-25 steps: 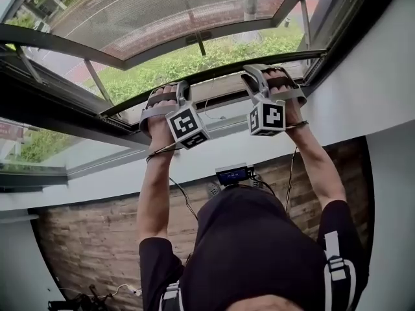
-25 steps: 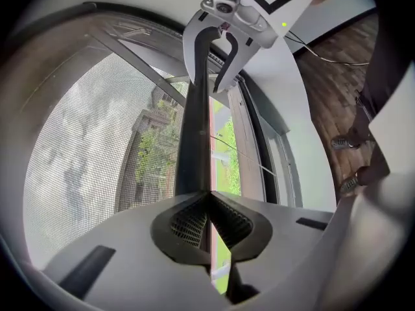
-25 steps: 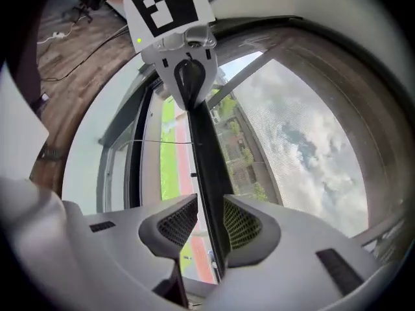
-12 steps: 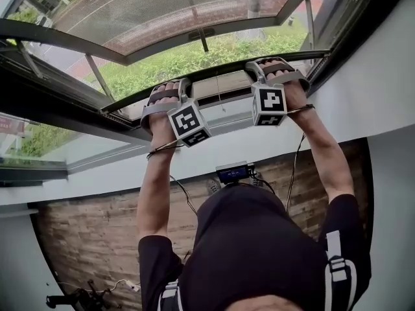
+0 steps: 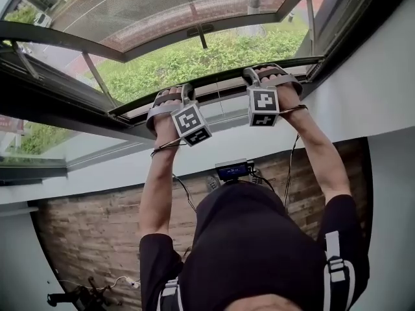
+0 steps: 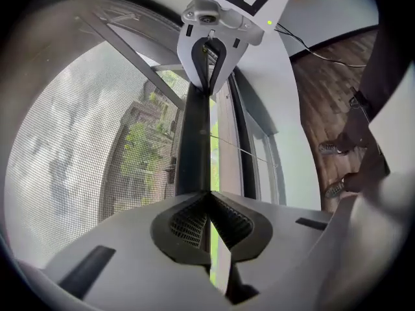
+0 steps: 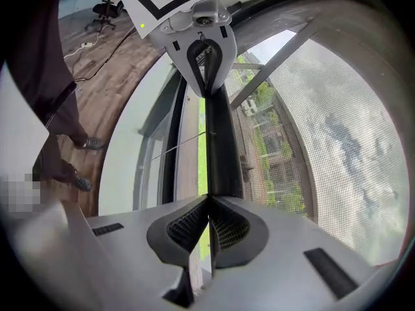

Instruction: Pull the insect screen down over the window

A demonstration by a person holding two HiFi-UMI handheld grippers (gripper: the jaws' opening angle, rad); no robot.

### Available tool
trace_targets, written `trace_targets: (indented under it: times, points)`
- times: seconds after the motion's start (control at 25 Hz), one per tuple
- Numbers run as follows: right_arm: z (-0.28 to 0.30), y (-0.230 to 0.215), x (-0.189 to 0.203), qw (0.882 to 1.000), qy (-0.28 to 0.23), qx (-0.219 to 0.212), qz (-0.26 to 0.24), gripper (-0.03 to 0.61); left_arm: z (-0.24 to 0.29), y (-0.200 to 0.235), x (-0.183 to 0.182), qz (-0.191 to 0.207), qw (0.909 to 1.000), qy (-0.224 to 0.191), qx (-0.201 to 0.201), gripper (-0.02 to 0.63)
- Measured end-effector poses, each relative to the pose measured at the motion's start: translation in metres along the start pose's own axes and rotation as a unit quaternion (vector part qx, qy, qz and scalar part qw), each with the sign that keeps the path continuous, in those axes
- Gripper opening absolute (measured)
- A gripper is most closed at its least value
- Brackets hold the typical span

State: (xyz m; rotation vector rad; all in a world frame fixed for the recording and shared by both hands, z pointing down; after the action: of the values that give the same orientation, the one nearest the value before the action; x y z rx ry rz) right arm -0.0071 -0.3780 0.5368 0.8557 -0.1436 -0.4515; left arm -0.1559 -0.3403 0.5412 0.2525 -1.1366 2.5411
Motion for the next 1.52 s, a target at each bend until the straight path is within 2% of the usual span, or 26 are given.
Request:
trace_targets:
  times: [0.12,0.32,0.52,0.76,1.08,1.52]
  points:
    - [0.015,0.021,-0.005,1.0,-0.01,-0.026,0.014,0.021,0.019,-0.021,0.01,-0.002,0.9998,0.009,0.019,0.02]
    - [0.019,0.025,-0.012,0.998,-0.025,-0.039,0.036,0.021,0.033,-0.029,0.014,-0.004,0.9992,0.018,0.035,0.02]
    - [0.048,0.059,-0.008,0.997,-0.006,-0.072,0.015,0.021,0.052,-0.055,0.024,-0.015,0.9969,0.029,0.072,0.02]
    - [0.062,0.07,-0.01,0.996,-0.005,-0.087,0.018,0.021,0.067,-0.064,0.032,-0.02,0.996,0.035,0.08,0.02]
    - [0.078,0.096,-0.013,0.991,-0.007,-0.13,0.018,0.02,0.084,-0.09,0.04,-0.031,0.9919,0.045,0.115,0.02]
    - [0.089,0.096,-0.015,0.992,0.005,-0.122,0.021,0.018,0.092,-0.088,0.043,-0.048,0.9926,0.031,0.107,0.02]
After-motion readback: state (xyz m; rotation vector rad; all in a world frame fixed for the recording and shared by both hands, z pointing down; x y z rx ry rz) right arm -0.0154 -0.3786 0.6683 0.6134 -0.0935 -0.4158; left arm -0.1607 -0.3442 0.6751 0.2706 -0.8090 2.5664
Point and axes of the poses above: the fingertips, and each gripper's own axes: z forward along the fingers, y to its left, x out of its underside, the point moved 3 cm from there along -z, backward along the fingers, and after that the axes turned 12 degrees about -z, right-handed, at the moved point
